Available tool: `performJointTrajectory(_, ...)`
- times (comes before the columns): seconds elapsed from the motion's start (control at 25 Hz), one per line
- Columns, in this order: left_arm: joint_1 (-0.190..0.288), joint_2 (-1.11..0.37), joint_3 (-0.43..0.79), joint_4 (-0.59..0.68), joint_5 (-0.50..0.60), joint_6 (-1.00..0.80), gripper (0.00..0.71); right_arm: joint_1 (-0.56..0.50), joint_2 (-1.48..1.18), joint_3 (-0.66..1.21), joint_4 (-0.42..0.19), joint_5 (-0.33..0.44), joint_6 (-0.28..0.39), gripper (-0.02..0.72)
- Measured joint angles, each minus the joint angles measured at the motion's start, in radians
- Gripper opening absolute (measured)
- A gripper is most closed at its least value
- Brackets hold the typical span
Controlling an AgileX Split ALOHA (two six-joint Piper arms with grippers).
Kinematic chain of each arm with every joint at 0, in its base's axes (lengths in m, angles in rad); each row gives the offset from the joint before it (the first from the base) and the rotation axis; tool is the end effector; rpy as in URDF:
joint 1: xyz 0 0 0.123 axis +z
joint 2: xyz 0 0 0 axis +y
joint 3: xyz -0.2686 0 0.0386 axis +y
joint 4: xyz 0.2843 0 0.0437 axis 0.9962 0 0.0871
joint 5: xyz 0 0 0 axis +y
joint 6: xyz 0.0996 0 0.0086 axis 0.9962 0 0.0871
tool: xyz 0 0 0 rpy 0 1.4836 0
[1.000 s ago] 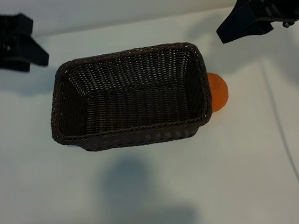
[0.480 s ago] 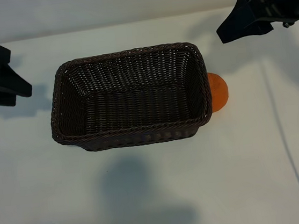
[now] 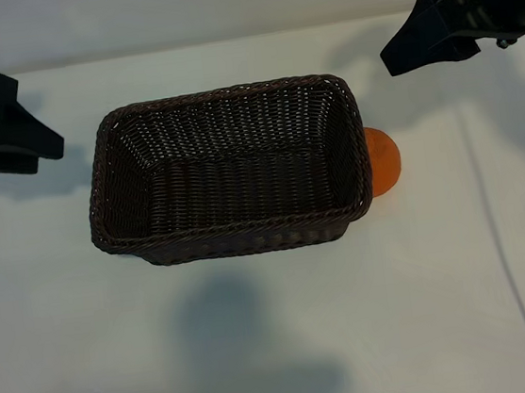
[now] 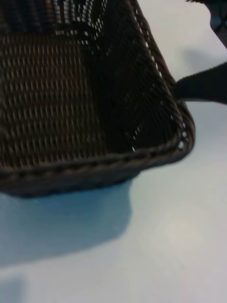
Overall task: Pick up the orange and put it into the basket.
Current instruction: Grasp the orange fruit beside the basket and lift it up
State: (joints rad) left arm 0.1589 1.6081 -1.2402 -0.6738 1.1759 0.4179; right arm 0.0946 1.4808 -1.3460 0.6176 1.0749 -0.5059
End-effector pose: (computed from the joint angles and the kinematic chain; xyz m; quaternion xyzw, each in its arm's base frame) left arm 0.3512 -0.0021 0.2486 0.0130 0.9485 -0.2837 0.1403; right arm 0.3395 0.0834 0.3252 -0.1968 0.9114 0.2433 0.2671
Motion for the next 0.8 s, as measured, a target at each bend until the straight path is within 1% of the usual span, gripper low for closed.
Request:
performJointTrajectory(0.2, 0.000, 0.000, 0.002, -0.086, 0.000, 0.049, 0.456, 0.000, 0.000, 0.000, 0.000, 0.000, 0.000, 0.444)
performJointTrajectory(0.28, -0.006, 0.000, 0.011, -0.096, -0.009, 0.063, 0.456, 0.000, 0.000, 0.000, 0.000, 0.000, 0.000, 0.444)
performJointTrajectory(0.32, -0.015, 0.000, 0.020, -0.097, -0.012, 0.071, 0.456, 0.000, 0.000, 0.000, 0.000, 0.000, 0.000, 0.444)
performJointTrajectory(0.44, -0.065, 0.000, 0.071, -0.099, -0.012, 0.097, 0.456, 0.000, 0.000, 0.000, 0.000, 0.000, 0.000, 0.444)
performJointTrajectory(0.52, -0.086, 0.001, 0.086, -0.100, -0.012, 0.104, 0.456, 0.000, 0.000, 0.000, 0.000, 0.000, 0.000, 0.444)
performJointTrajectory(0.8, -0.091, 0.001, 0.089, -0.102, -0.012, 0.109, 0.456, 0.000, 0.000, 0.000, 0.000, -0.003, 0.000, 0.444)
